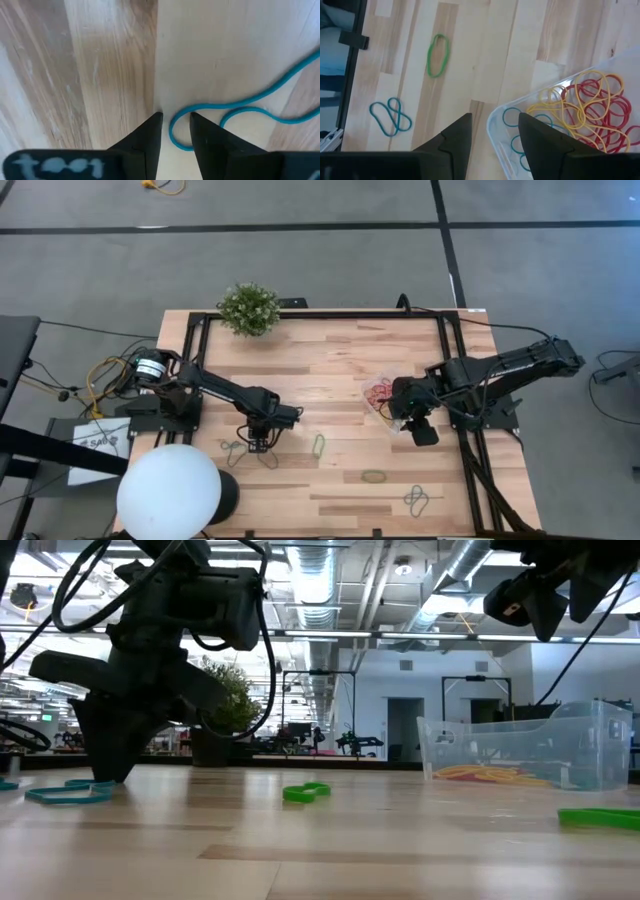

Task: Pick and place items into bin
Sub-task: Put the blue rubber band into the transparent bin

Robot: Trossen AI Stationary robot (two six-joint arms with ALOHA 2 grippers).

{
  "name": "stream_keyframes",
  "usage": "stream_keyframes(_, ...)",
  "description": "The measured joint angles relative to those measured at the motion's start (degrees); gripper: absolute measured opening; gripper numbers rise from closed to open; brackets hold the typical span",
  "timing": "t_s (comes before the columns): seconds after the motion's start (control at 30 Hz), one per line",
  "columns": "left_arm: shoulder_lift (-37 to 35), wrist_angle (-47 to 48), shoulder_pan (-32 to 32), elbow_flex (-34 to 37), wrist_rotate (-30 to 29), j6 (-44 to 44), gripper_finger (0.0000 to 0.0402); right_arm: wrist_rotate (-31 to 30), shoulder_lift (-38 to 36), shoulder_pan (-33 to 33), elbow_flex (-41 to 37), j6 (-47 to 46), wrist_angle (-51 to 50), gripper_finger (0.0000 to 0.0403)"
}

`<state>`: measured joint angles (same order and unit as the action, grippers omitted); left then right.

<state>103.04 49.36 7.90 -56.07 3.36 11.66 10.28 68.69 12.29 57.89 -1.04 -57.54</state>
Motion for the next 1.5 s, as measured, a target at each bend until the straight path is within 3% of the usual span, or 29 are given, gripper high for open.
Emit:
stream_keyframes(0.23, 0.04, -0.38, 2.94, 0.04, -1.51, -3.5, 0.0012, -0.06, 0.0, 0.0, 0.0, 0.08, 0.0, 0.0154)
stream_keyframes(0.4, 0.97, 3.82, 4.7, -4.32, -5.32, 1.12, 0.0002, 0.0, 0.0, 0.0, 0.0, -0.35, -0.91, 0.0154)
stream_keyframes(0.63, 0.81, 10.99, 5.35, -20.42, -15.45, -3.14, 0.0, 0.13, -0.14, 0.0, 0.0, -1.48, -7.51, 0.0154)
stream_keyframes(0.83, 0.72, 8.82, 4.47, -36.83, -31.24, -15.39, 0.0, 0.26, -5.07, 0.46, -0.07, -1.93, -10.45, 0.0144)
stream_keyframes(0.9, 0.66, 4.99, 3.46, -41.54, -32.73, -20.55, 0.0, 0.22, -8.82, 0.44, -0.07, -1.97, -10.84, 0.014)
stream_keyframes(1.03, 0.52, -4.36, 0.13, -48.5, -26.27, -28.13, 0.0, -1.71, -18.18, 0.45, -0.06, -3.68, -9.04, 0.0131)
stream_keyframes(1.17, 0.72, -16.59, -4.43, -48.99, -13.33, -30.83, 0.0, -9.77, -26.5, 0.44, -0.04, -8.2, -6.49, 0.0127)
stream_keyframes(1.3, 5.33, -28.52, -7.93, -49.03, -1.79, -30.64, 0.0, -18.45, -33.9, 0.46, -0.32, -12.96, -5.26, 0.0129)
stream_keyframes(1.5, 15.92, -46.27, -9.71, -48.92, 0.17, -31.77, 0.0, -32.08, -43.39, 0.35, -3.62, -17.24, 0.35, 0.0128)
